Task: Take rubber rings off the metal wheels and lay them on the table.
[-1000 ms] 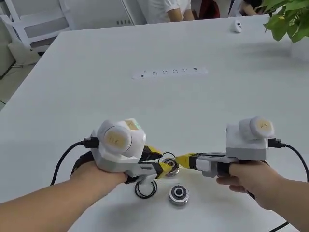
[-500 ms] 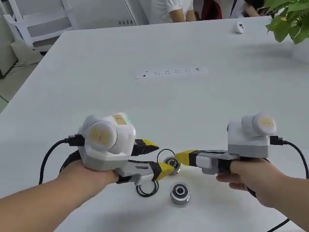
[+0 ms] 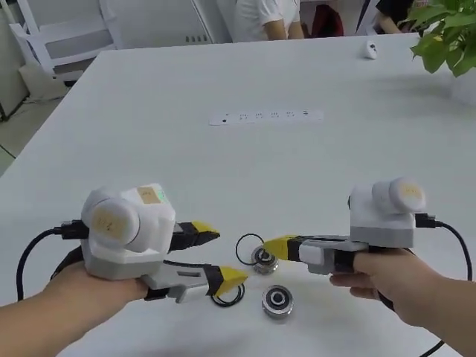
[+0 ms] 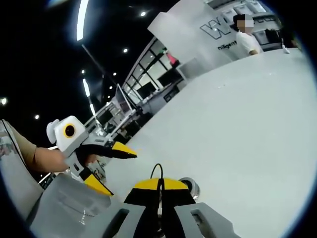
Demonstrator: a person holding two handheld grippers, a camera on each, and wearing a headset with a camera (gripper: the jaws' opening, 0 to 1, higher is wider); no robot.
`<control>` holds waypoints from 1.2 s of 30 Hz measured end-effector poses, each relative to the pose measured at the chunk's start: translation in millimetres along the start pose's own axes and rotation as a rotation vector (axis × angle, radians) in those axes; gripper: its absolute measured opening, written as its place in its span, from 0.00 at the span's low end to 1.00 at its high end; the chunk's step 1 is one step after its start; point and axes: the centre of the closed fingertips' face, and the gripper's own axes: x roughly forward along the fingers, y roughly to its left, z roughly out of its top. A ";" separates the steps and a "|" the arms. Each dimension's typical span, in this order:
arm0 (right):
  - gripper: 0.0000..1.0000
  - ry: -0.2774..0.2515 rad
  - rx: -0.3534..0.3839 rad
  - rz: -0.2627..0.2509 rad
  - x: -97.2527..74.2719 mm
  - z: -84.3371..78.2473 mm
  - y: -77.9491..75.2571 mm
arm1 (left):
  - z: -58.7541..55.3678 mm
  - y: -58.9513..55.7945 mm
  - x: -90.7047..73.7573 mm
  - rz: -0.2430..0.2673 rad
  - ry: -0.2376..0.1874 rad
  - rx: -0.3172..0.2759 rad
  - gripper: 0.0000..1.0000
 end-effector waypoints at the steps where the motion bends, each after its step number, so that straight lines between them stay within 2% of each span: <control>1: 0.00 0.004 0.000 0.003 0.6 -0.5 1.1 | -2.3 0.3 -2.1 0.003 0.001 -0.001 0.49; 13: 0.00 0.051 -0.007 0.039 11.0 -7.7 16.1 | -17.9 0.0 -16.0 0.019 0.013 -0.016 0.59; 19: 0.00 0.087 -0.024 0.049 17.4 -15.7 21.6 | -22.1 2.1 -20.3 0.024 0.014 -0.021 0.61; 29: 0.00 0.149 -0.022 0.055 27.0 -30.3 22.5 | -26.2 6.1 -24.0 0.032 0.021 -0.019 0.62; 36: 0.00 0.190 -0.009 0.040 30.2 -40.9 17.9 | -29.5 7.2 -26.3 0.034 0.024 -0.028 0.62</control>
